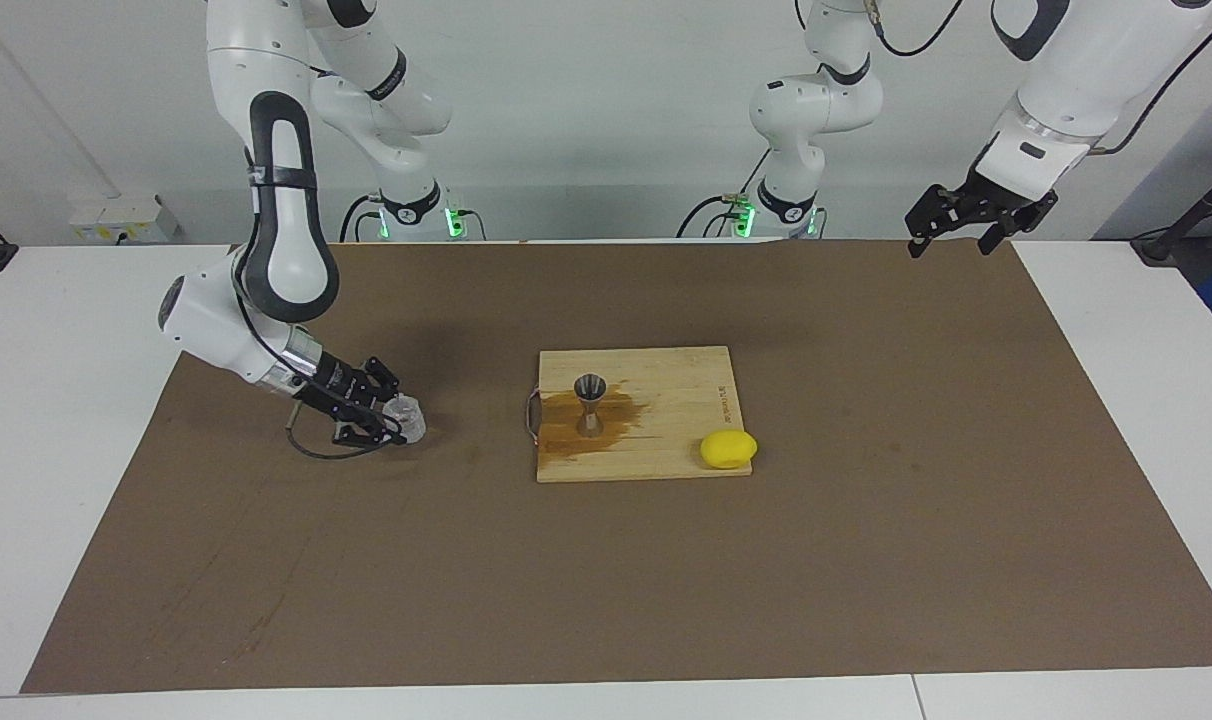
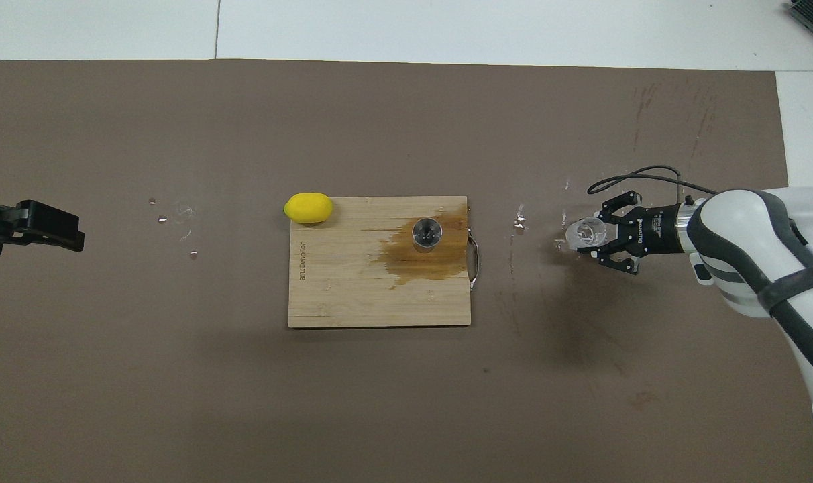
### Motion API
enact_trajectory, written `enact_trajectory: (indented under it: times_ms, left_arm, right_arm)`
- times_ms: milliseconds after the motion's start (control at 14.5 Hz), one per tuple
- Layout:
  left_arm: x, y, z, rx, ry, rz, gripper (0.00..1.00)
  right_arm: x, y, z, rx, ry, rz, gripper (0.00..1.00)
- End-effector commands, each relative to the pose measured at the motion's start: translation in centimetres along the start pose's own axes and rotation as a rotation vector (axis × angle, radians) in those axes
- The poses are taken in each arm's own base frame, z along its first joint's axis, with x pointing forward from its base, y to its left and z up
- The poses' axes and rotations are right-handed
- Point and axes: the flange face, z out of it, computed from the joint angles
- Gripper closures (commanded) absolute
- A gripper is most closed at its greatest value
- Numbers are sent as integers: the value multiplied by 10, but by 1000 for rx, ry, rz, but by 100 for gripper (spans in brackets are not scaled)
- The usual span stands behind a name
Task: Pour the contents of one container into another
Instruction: 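Carry the glass cup back and lower it onto the table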
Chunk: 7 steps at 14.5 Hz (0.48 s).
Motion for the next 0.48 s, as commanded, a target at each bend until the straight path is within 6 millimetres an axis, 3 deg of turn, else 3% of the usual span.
enact_trajectory:
  times_ms: [0,413]
  left_arm:
    - [-5,1,0,-6,6,-9,0]
    - [-5,1,0,-5,7,-9,0]
  right_arm:
    - [8,6,6,3,-30,-30,100]
    - [21,14,18,-18,-30,-39,100]
